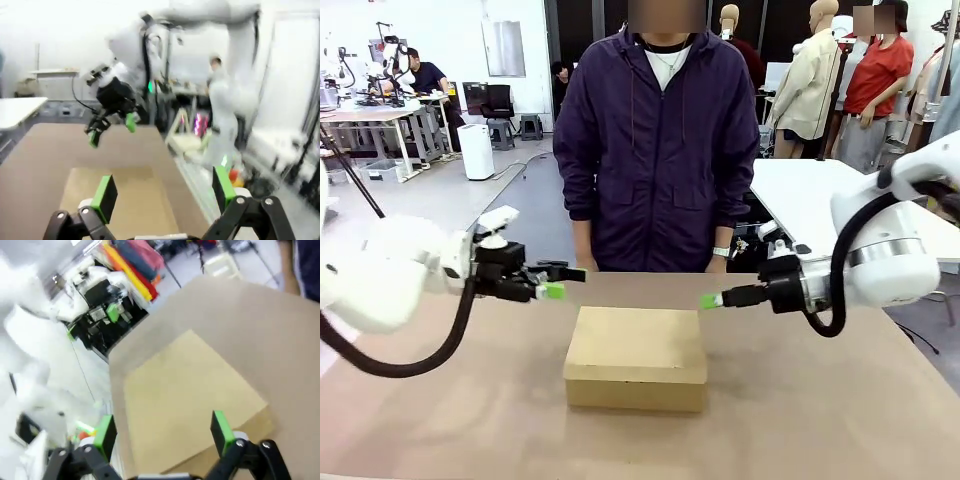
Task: Pack the items into the box.
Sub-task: Close the Mailer Box.
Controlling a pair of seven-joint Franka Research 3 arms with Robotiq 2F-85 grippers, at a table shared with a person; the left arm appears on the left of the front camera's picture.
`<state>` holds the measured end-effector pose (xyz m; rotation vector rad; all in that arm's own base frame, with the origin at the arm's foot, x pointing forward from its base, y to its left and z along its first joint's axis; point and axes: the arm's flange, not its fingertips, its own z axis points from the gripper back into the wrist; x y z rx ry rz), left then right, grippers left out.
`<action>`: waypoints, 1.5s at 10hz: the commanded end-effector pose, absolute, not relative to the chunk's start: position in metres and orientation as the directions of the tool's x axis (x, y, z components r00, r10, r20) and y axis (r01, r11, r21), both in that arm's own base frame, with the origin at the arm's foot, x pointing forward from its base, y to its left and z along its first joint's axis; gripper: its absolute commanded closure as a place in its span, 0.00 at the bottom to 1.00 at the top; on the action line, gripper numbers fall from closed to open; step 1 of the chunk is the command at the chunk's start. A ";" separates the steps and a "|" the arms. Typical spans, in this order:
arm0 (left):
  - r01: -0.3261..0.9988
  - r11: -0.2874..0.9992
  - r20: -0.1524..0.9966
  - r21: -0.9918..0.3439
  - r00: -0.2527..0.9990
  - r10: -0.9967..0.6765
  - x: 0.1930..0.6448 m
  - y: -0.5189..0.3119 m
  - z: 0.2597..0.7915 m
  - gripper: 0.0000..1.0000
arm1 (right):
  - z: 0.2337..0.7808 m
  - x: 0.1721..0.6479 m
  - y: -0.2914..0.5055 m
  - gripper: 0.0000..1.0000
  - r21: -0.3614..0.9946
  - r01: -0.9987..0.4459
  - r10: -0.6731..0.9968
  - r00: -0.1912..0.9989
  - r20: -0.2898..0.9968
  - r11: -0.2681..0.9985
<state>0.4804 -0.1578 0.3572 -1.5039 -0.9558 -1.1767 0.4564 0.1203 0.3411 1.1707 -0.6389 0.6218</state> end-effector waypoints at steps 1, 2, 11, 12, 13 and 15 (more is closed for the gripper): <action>0.862 0.021 0.831 -0.506 0.481 0.278 0.473 -0.115 0.381 0.00 | 0.380 0.450 0.087 0.00 0.802 -0.536 -0.136 0.803 0.581 0.261; 0.765 0.099 0.763 -0.636 0.605 0.226 0.473 -0.087 0.384 0.00 | 0.388 0.453 0.062 0.00 0.846 -0.476 -0.266 0.806 0.530 0.241; 0.519 0.110 0.527 -0.848 0.802 0.281 0.444 0.068 0.385 0.00 | 0.369 0.434 -0.091 0.00 0.953 -0.266 -0.529 0.794 0.301 0.143; 0.519 0.110 0.527 -0.848 0.802 0.281 0.444 0.068 0.385 0.00 | 0.369 0.434 -0.091 0.00 0.953 -0.266 -0.529 0.794 0.301 0.143; 0.519 0.110 0.527 -0.848 0.802 0.281 0.444 0.068 0.385 0.00 | 0.369 0.434 -0.091 0.00 0.953 -0.266 -0.529 0.794 0.301 0.143; 0.519 0.110 0.527 -0.848 0.802 0.281 0.444 0.068 0.385 0.00 | 0.369 0.434 -0.091 0.00 0.953 -0.266 -0.529 0.794 0.301 0.143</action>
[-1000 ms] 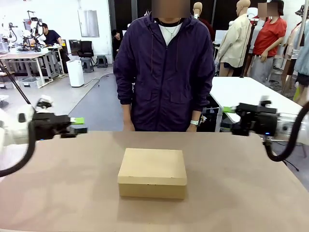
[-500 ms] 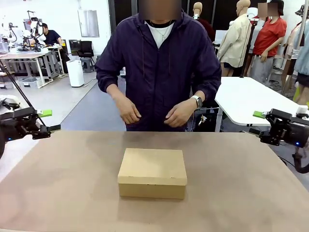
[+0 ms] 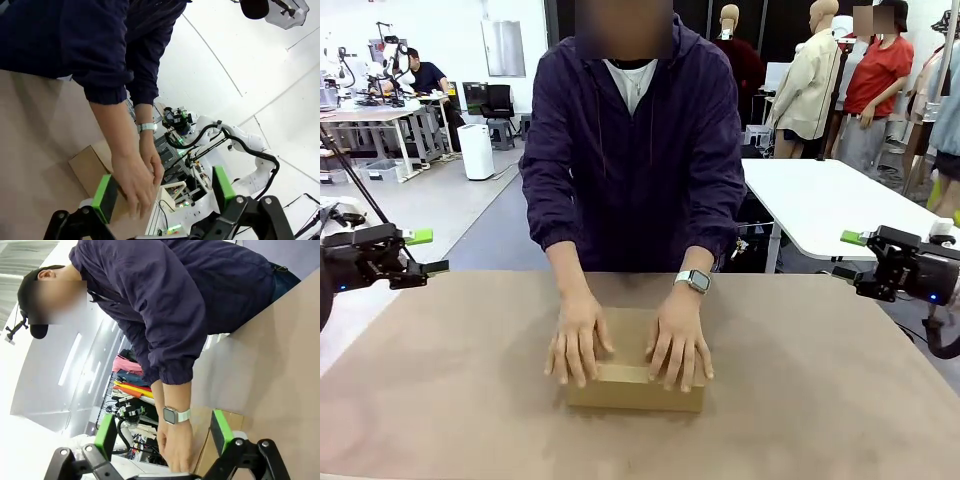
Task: Pack the items into the box.
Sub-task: Close the Mailer Box.
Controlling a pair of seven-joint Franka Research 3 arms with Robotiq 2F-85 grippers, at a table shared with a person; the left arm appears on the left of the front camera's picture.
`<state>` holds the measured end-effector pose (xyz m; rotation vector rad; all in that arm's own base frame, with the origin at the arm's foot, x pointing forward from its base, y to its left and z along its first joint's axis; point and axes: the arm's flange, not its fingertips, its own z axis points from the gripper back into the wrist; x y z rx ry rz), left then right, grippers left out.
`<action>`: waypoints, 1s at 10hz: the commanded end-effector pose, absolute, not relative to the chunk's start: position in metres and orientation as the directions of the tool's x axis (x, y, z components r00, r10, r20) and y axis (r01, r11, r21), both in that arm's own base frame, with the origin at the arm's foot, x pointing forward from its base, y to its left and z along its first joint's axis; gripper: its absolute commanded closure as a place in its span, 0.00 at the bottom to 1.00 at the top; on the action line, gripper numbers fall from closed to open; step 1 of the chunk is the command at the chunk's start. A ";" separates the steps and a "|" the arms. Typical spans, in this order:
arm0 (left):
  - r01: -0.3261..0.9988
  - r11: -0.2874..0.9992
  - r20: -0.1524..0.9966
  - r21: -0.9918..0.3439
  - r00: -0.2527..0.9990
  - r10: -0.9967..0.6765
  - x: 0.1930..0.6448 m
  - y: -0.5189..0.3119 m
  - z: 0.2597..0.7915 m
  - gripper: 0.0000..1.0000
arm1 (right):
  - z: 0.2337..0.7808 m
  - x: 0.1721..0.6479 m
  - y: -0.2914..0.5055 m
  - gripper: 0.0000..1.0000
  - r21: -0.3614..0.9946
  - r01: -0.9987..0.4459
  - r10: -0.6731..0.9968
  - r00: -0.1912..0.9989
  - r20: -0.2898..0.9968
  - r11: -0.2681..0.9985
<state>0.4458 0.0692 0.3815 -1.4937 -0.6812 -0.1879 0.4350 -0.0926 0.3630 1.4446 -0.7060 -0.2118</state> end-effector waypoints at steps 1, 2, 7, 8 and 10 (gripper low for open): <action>0.519 0.110 0.527 -0.848 0.802 0.281 0.444 0.068 0.385 0.00 | 0.369 0.434 -0.091 0.00 0.953 -0.266 -0.529 0.794 0.301 0.143; 0.519 0.110 0.527 -0.848 0.802 0.281 0.444 0.068 0.385 0.00 | 0.369 0.434 -0.091 0.00 0.953 -0.266 -0.529 0.794 0.301 0.143; 0.519 0.110 0.527 -0.848 0.802 0.281 0.444 0.068 0.385 0.00 | 0.369 0.434 -0.091 0.00 0.953 -0.266 -0.529 0.794 0.301 0.143; 0.519 0.110 0.527 -0.848 0.802 0.281 0.444 0.068 0.385 0.00 | 0.369 0.434 -0.091 0.00 0.953 -0.266 -0.529 0.794 0.301 0.143; 0.519 0.110 0.527 -0.848 0.802 0.281 0.444 0.068 0.385 0.00 | 0.369 0.434 -0.091 0.00 0.953 -0.266 -0.529 0.794 0.301 0.143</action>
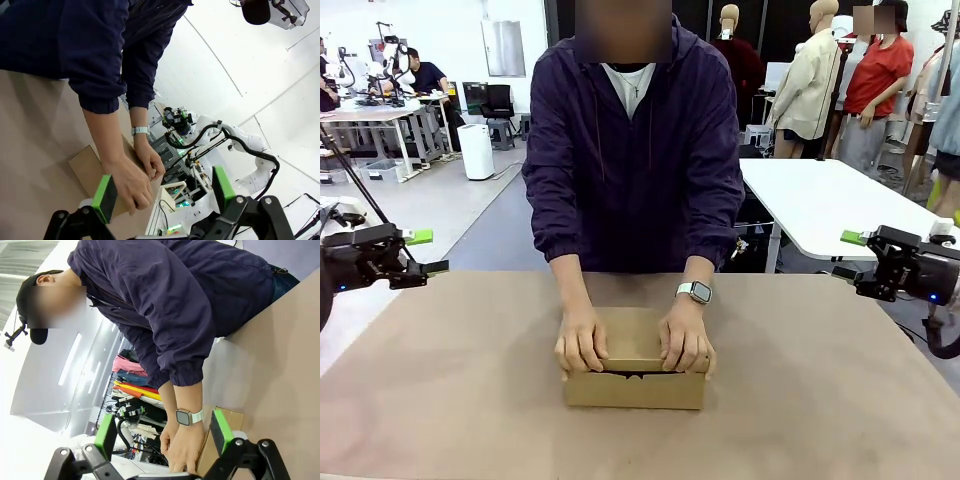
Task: Pack the items into the box.
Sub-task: Close the Mailer Box.
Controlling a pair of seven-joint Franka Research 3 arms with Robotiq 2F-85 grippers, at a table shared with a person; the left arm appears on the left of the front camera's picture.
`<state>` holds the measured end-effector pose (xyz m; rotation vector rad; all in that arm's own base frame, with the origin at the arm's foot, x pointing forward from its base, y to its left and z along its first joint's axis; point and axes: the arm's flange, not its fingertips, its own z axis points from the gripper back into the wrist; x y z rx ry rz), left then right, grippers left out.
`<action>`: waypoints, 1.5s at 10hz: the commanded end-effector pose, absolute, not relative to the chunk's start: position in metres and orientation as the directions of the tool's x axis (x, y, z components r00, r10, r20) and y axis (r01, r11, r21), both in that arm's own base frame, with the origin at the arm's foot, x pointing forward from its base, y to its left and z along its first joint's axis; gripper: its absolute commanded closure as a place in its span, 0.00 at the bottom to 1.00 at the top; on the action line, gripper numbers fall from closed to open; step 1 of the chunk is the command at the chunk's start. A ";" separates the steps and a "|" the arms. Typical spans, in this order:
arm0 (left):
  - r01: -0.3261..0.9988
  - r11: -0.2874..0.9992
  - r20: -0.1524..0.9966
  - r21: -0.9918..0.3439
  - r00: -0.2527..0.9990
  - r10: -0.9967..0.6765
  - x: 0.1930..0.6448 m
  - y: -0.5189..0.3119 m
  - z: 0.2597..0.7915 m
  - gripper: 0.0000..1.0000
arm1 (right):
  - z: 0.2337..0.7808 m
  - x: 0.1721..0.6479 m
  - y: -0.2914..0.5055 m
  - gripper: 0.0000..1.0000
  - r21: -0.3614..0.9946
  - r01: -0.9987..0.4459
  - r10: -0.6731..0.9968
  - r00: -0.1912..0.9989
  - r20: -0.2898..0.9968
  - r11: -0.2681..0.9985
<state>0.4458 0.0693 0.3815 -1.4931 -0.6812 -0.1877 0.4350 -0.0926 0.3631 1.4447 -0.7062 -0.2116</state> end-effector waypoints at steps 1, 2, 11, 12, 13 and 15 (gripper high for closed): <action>0.519 0.110 0.527 -0.848 0.802 0.281 0.444 0.068 0.385 0.00 | 0.369 0.434 -0.091 0.00 0.953 -0.266 -0.529 0.794 0.301 0.143; 0.519 0.110 0.527 -0.848 0.802 0.281 0.444 0.068 0.385 0.00 | 0.369 0.434 -0.091 0.00 0.953 -0.266 -0.529 0.794 0.301 0.143; 0.519 0.110 0.527 -0.848 0.802 0.281 0.444 0.068 0.385 0.00 | 0.369 0.434 -0.091 0.00 0.953 -0.266 -0.529 0.794 0.301 0.143; 0.519 0.110 0.527 -0.848 0.802 0.281 0.444 0.068 0.385 0.00 | 0.369 0.434 -0.091 0.00 0.953 -0.266 -0.529 0.794 0.301 0.143; 0.519 0.110 0.527 -0.848 0.802 0.281 0.444 0.068 0.385 0.00 | 0.369 0.434 -0.091 0.00 0.953 -0.266 -0.529 0.794 0.301 0.143; 0.519 0.110 0.527 -0.848 0.802 0.281 0.444 0.068 0.385 0.00 | 0.369 0.434 -0.091 0.00 0.953 -0.266 -0.529 0.794 0.301 0.143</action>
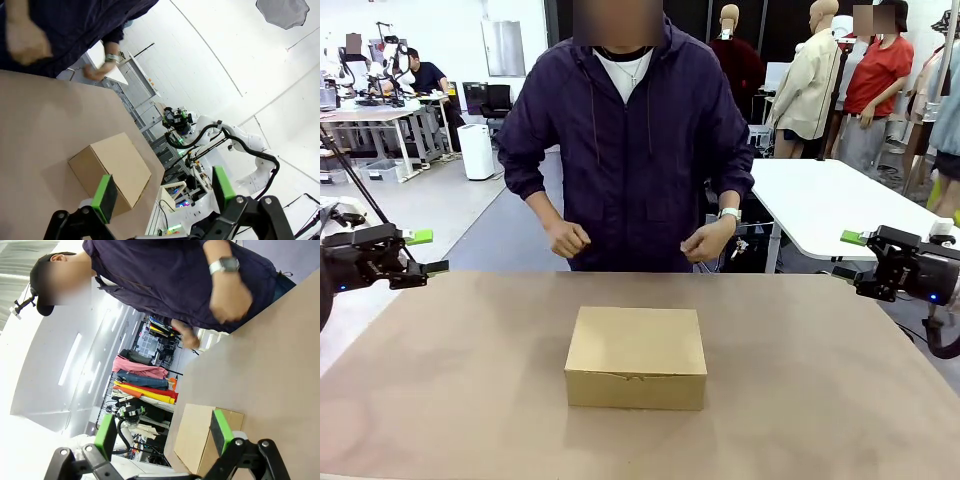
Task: Pack the items into the box.
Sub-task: Close the Mailer Box.
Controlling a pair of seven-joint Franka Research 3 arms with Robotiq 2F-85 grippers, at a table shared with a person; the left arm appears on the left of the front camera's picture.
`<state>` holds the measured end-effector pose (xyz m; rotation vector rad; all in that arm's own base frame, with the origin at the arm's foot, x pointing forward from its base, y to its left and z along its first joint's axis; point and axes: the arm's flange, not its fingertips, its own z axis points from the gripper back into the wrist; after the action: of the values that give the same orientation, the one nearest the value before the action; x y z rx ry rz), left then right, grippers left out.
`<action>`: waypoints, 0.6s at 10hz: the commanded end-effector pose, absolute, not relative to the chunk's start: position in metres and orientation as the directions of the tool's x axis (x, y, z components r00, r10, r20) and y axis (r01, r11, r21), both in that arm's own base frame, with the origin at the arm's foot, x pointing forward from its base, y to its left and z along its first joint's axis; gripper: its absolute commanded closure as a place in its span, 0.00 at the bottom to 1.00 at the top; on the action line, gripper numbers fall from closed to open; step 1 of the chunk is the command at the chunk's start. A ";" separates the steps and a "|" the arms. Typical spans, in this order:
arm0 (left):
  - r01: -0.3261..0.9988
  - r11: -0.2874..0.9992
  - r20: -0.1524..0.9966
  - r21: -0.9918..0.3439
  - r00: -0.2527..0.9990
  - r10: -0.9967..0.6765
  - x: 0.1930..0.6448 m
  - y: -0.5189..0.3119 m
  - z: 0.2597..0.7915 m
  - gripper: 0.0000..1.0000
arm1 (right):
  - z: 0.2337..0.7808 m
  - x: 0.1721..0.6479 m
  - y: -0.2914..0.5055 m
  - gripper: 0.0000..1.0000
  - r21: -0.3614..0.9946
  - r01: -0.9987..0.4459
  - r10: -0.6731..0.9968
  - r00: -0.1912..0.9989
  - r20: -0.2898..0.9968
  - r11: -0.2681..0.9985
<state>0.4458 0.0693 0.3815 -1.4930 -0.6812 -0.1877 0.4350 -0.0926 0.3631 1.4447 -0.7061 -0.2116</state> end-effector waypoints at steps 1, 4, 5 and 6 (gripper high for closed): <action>0.519 0.110 0.527 -0.848 0.802 0.281 0.444 0.068 0.385 0.00 | 0.369 0.434 -0.091 0.00 0.953 -0.266 -0.529 0.794 0.301 0.143; 0.519 0.110 0.527 -0.848 0.802 0.281 0.444 0.068 0.385 0.00 | 0.369 0.434 -0.091 0.00 0.953 -0.266 -0.529 0.794 0.301 0.143; 0.519 0.110 0.527 -0.848 0.802 0.281 0.444 0.068 0.385 0.00 | 0.369 0.434 -0.091 0.00 0.953 -0.266 -0.529 0.794 0.301 0.143; 0.519 0.110 0.527 -0.848 0.802 0.281 0.444 0.068 0.385 0.00 | 0.369 0.434 -0.091 0.00 0.953 -0.266 -0.529 0.794 0.301 0.143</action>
<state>0.4458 0.0693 0.3815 -1.4929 -0.6812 -0.1876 0.4350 -0.0926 0.3631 1.4447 -0.7061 -0.2117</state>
